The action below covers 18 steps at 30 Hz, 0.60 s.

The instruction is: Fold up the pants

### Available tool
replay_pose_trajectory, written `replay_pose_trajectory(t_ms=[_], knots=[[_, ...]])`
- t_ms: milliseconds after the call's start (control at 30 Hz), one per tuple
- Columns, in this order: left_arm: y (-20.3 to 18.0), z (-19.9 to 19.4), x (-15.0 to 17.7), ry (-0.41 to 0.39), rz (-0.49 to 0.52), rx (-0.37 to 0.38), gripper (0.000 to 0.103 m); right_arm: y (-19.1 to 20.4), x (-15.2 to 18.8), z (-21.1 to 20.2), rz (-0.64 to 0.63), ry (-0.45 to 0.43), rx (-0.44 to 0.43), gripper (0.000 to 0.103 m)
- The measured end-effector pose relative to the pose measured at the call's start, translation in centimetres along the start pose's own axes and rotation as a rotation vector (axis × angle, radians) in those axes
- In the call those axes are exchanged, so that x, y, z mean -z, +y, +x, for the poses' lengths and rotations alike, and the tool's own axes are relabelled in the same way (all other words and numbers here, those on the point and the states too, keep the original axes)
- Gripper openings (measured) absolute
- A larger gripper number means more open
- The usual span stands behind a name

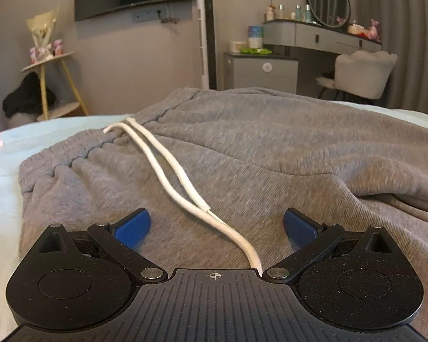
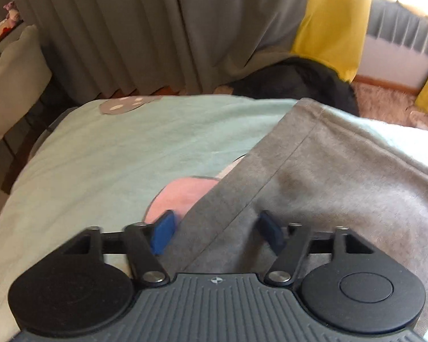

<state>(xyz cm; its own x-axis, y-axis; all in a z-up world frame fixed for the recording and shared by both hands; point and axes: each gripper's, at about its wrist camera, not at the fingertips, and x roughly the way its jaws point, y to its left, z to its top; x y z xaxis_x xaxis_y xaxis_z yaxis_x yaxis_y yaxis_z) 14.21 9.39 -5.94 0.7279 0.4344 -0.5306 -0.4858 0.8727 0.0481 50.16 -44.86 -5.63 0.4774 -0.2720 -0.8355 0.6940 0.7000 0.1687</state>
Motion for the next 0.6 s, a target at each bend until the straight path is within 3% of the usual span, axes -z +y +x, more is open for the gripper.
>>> replay_pose_trajectory(t_ms=[33,67,133,267,433,533,600], knots=[[0.0,0.0,0.1,-0.005,-0.005,0.001,0.103,-0.2,0.2,0.0,-0.019,-0.019,0.006,0.037],[0.1,0.0,0.1,-0.009,-0.01,0.003,0.103,-0.5,0.3,0.0,-0.024,-0.033,-0.002,0.033],[0.2,0.1,0.3,-0.014,-0.022,0.01,0.103,-1.8,0.6,-0.9,-0.003,-0.051,-0.061,0.009],[0.4,0.1,0.1,-0.011,-0.034,0.019,0.103,-5.8,2.3,-5.7,0.043,-0.116,-0.205,0.006],[0.5,-0.1,0.0,-0.009,-0.038,0.019,0.103,-15.8,9.6,-14.1,0.088,-0.205,-0.399,0.004],[0.9,-0.5,-0.1,0.004,-0.057,0.037,0.103,-21.9,15.6,-17.0,0.115,-0.161,-0.424,0.003],[1.1,-1.0,-0.1,0.014,-0.065,0.043,0.103,-24.7,18.5,-17.0,0.095,-0.108,-0.394,0.003]])
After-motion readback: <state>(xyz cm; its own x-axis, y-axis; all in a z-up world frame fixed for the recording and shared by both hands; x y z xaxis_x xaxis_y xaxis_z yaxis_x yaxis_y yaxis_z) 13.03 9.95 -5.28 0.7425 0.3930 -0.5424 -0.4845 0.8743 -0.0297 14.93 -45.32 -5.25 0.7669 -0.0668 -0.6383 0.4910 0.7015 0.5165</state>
